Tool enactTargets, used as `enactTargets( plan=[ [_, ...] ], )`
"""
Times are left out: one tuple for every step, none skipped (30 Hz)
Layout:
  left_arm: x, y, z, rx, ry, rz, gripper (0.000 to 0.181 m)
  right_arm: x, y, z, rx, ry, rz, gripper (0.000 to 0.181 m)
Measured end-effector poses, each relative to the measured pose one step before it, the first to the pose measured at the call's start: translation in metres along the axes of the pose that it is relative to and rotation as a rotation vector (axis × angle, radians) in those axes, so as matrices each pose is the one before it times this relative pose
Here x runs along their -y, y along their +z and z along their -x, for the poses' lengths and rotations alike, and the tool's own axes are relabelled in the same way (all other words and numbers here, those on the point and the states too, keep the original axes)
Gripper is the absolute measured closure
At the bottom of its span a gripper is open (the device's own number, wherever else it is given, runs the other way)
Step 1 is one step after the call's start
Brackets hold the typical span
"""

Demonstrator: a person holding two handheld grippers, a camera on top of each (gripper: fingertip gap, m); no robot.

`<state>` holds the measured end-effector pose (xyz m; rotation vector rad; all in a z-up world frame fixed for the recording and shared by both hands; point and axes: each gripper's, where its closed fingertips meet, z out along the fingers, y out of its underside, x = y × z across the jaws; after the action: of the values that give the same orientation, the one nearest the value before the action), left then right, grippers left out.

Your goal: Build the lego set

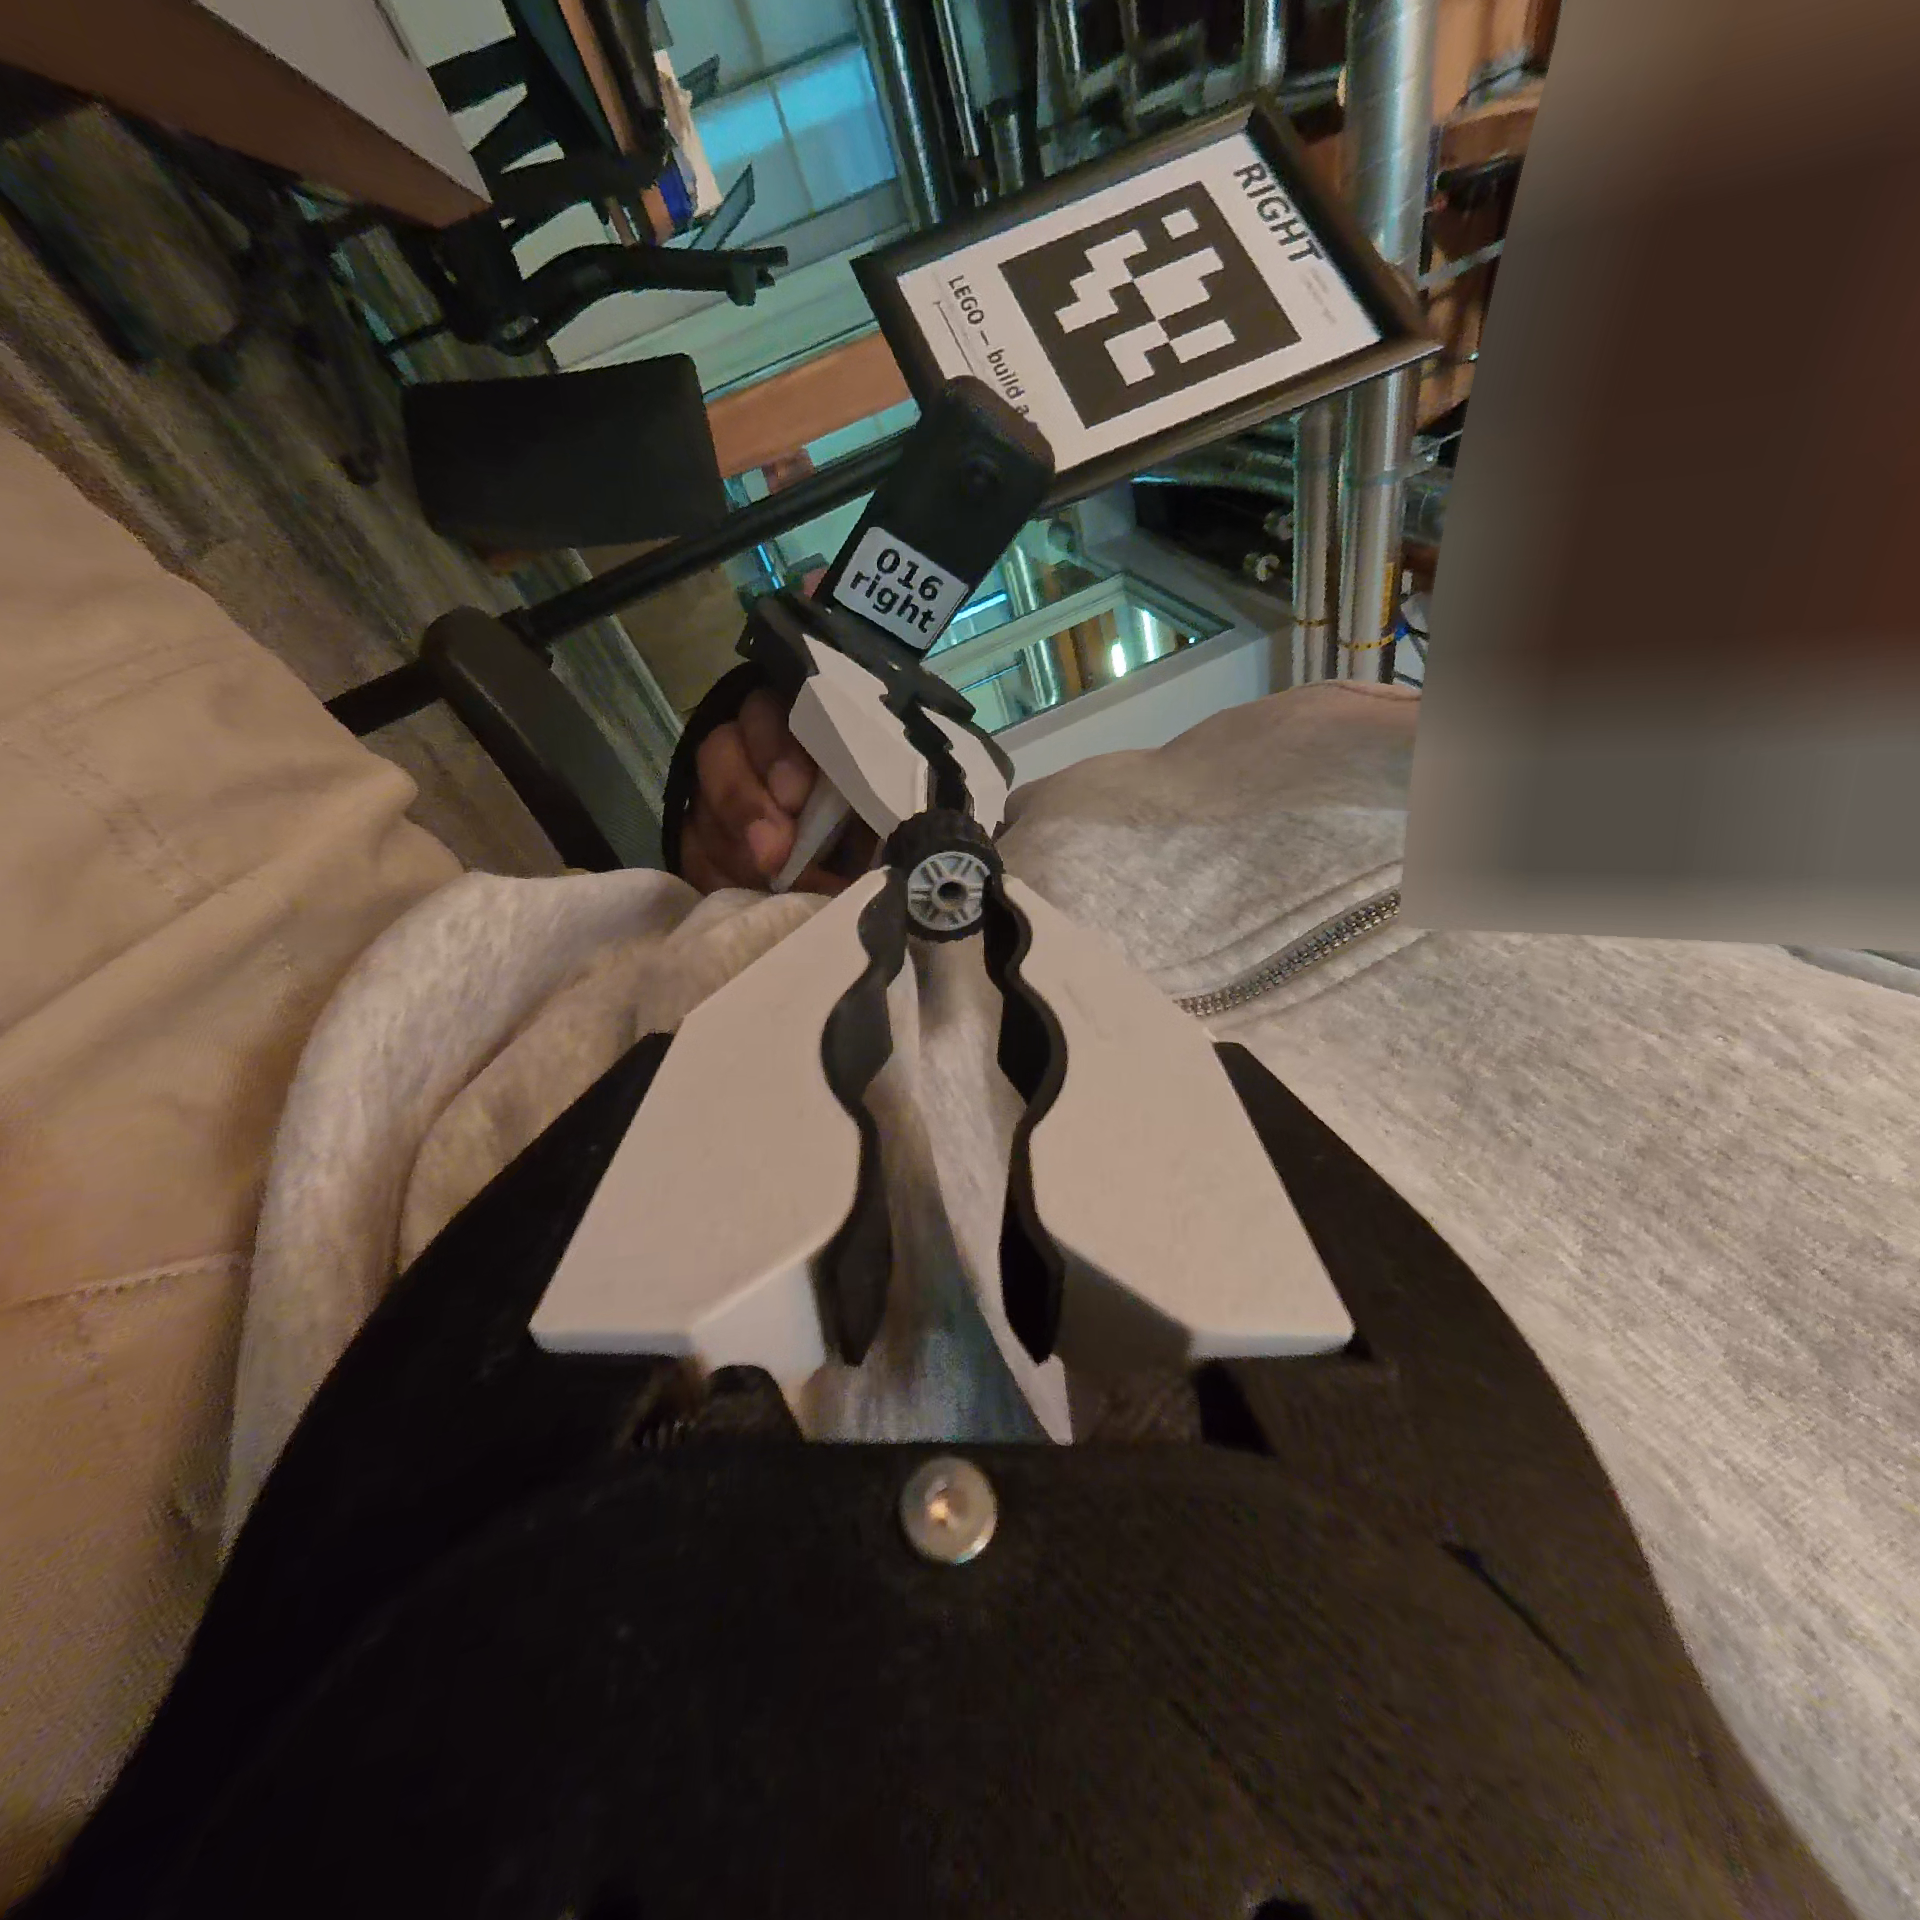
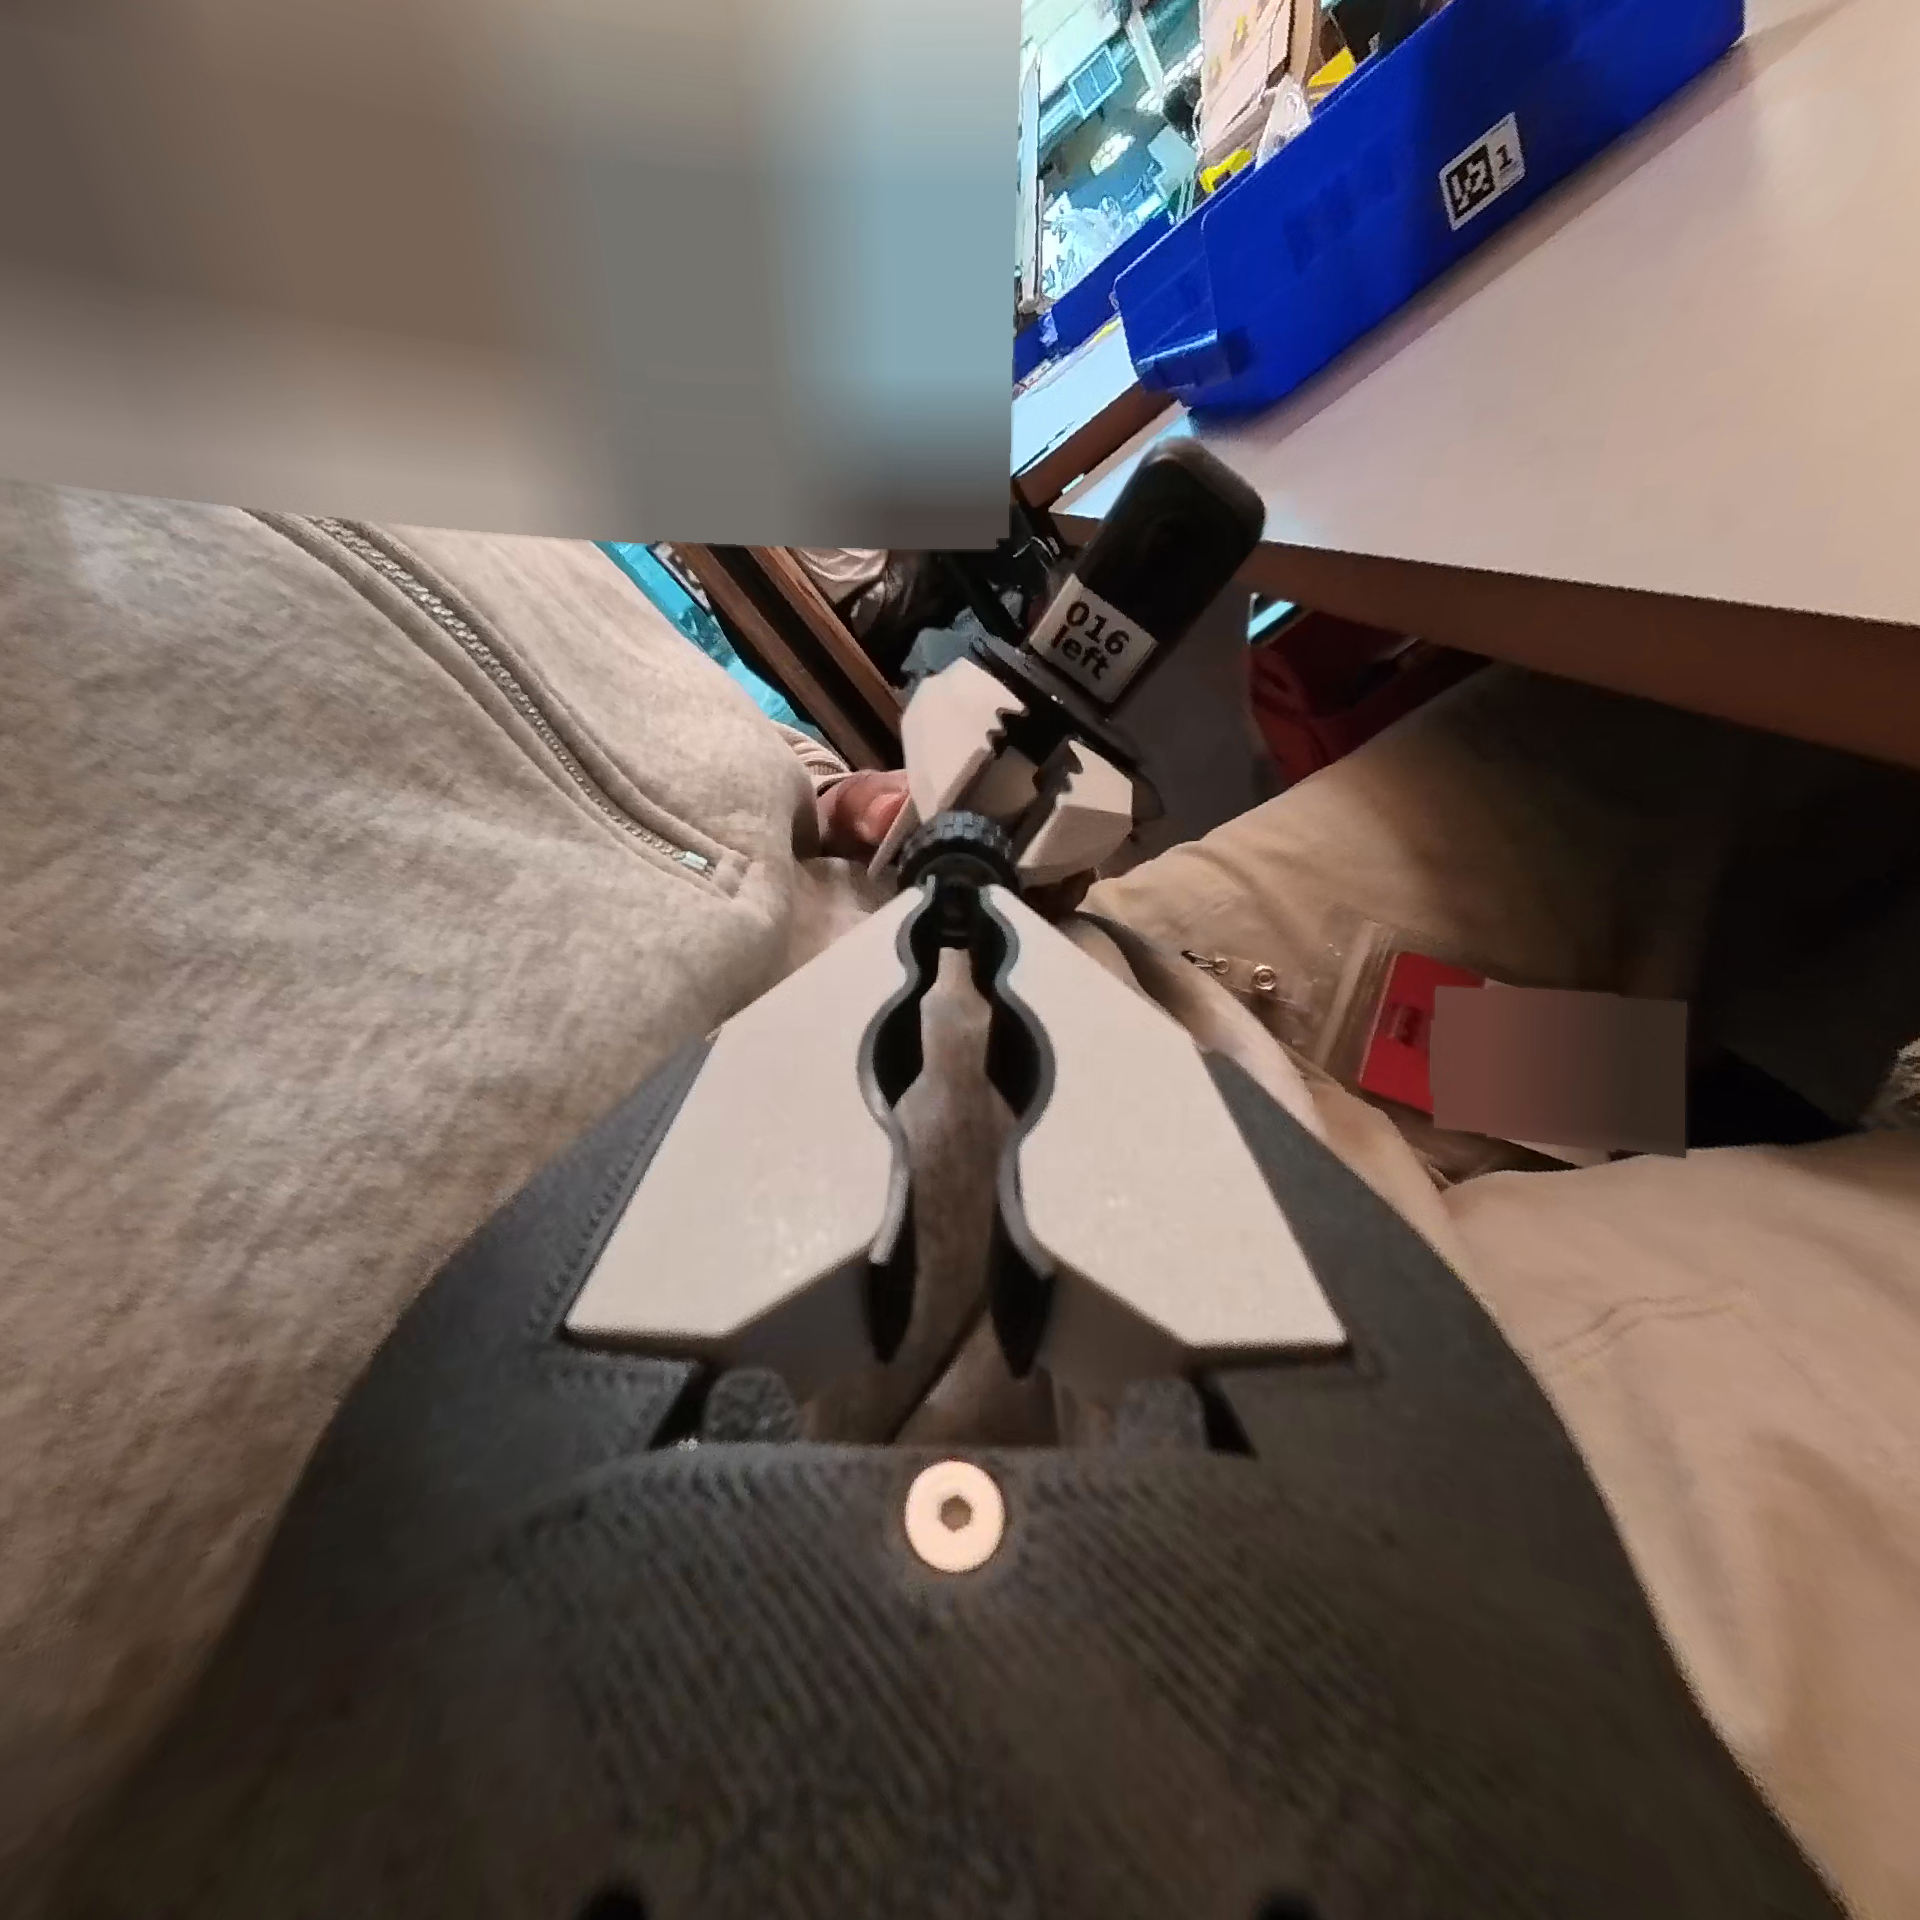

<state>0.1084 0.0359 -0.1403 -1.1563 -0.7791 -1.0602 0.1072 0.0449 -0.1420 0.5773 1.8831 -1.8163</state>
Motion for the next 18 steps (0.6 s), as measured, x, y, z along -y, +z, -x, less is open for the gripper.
enactTargets(
  plan=[
    [-0.0008,0.00089,-0.00018,0.006,0.008,0.0063,0.167,0.00011,0.00021,0.00005,0.0029,0.0036,-0.0056,0.177],
    [-0.0004,0.00069,0.00045,0.0088,0.0055,0.0047,0.168,0.00021,0.0,0.00007,0.0024,0.0021,-0.0056,0.177],
    [-0.00001,0.00024,0.00045,0.007,0.0035,0.0007,0.169,-0.00006,-0.00028,-0.00029,0.0001,0.0005,-0.0031,0.177],
    [-0.00048,0.00034,0.00061,0.0079,0.001,0.0028,0.169,-0.00021,-0.00014,-0.00035,-0.0014,-0.0008,-0.0007,0.178],
    [-0.00033,0.00018,0.00016,0.0065,0.004,0.0006,0.169,-0.00019,0.0001,0.00014,0.0,-0.0015,0.0001,0.178],
    [-0.00019,0.00004,-0.00013,0.0059,0.0056,0.0005,0.169,0.00013,-0.00006,-0.00001,-0.0019,-0.0024,-0.0005,0.178],
    [-0.00018,0.00004,-0.00056,0.0024,0.0039,-0.0001,0.169,-0.00004,0.00014,0.00013,-0.0016,-0.0029,0.0009,0.178],
    [-0.00028,-0.00009,-0.00048,-0.0005,-0.0001,-0.0007,0.168,-0.00003,0.00026,0.00025,-0.0015,-0.003,0.0021,0.178],
    [-0.00015,-0.00033,-0.00082,-0.0037,-0.0015,-0.0024,0.167,0.00004,0.00019,0.00018,-0.0018,-0.0033,0.0015,0.178],
    [-0.00002,-0.00026,-0.00012,0.0011,-0.0012,-0.0033,0.166,0.00008,0.00025,0.00036,-0.0013,-0.0047,0.0021,0.178],
    [0.00004,-0.00017,0.00035,0.0063,0.0035,-0.0028,0.166,-0.0005,0.00057,0.0002,-0.0027,-0.0073,0.0062,0.178],
    [-0.00009,0.00008,0.0,0.0077,0.0078,0.0007,0.165,-0.00087,0.00082,0.00004,-0.0061,-0.0101,0.0082,0.178],
    [-0.00032,0.00039,0.0004,0.012,0.0096,0.0027,0.164,-0.00083,0.00079,-0.00005,-0.0072,-0.0096,0.0071,0.178],
    [0.00014,0.00007,0.00026,0.0126,0.0116,-0.001,0.164,0.00015,0.00009,-0.00035,-0.0076,-0.0064,0.0012,0.178],
    [-0.00014,-0.00005,0.00001,0.0102,0.0082,-0.0006,0.164,0.00006,0.00003,0.00006,-0.0028,-0.0017,0.002,0.178],
    [-0.00022,0.00002,0.00001,0.0079,0.0036,-0.0004,0.164,-0.00014,-0.00005,-0.00004,-0.0031,-0.0006,0.0007,0.178],
    [-0.00032,-0.0002,0.00029,0.0066,0.0001,0.0012,0.164,-0.00036,0.00017,-0.00007,-0.0046,-0.0009,0.0005,0.178],
    [-0.00034,-0.00021,-0.00015,0.0029,0.0001,0.001,0.164,-0.00065,0.00041,0.00013,-0.0024,-0.001,0.0015,0.178]
  ],
)
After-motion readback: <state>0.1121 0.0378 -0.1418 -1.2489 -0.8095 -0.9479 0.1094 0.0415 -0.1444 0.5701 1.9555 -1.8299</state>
